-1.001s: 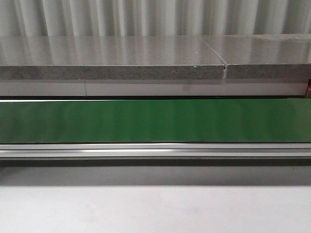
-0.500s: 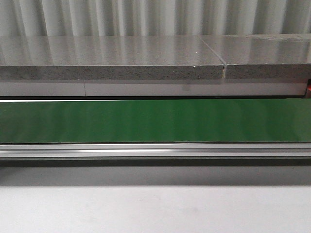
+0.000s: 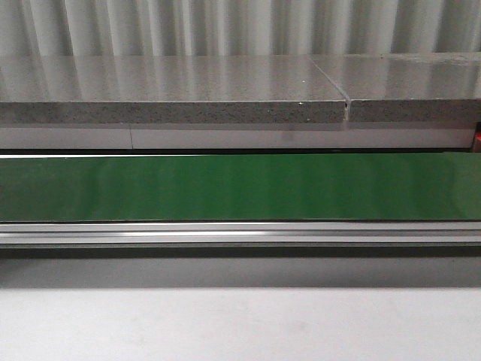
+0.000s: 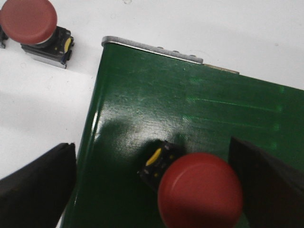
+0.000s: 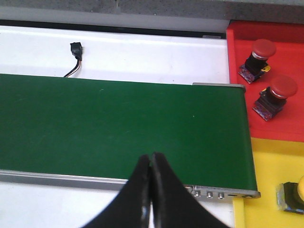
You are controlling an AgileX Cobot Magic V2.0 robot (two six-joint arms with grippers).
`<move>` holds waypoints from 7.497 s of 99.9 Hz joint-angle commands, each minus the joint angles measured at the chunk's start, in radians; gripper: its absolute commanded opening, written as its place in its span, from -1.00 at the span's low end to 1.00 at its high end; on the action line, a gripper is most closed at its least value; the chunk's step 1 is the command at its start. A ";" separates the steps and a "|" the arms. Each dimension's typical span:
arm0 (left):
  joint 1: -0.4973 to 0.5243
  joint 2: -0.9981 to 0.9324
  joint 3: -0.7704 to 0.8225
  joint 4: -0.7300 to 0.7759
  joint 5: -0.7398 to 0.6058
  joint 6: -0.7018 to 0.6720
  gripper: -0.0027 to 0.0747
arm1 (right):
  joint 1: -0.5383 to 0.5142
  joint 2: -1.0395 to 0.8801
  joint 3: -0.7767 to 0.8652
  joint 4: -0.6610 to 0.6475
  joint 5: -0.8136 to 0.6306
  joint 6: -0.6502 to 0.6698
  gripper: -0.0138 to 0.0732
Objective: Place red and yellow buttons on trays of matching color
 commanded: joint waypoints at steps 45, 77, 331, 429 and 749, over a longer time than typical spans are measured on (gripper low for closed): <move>0.082 -0.200 -0.031 -0.040 -0.072 0.021 0.78 | -0.001 -0.005 -0.024 0.007 -0.057 -0.009 -0.84; 0.273 -0.069 -0.031 -0.040 -0.079 -0.006 0.78 | -0.001 -0.005 -0.024 0.007 -0.057 -0.009 -0.84; 0.132 0.008 -0.290 0.006 0.148 0.022 -0.90 | -0.001 -0.005 -0.024 0.007 -0.057 -0.009 -0.84; -0.018 0.055 -0.175 0.042 0.169 0.041 -0.82 | -0.001 -0.005 -0.024 0.007 -0.057 -0.009 -0.84; -0.240 -0.910 0.373 -0.014 -0.155 0.062 -0.98 | 0.094 0.171 -0.030 0.098 -0.052 -0.106 0.80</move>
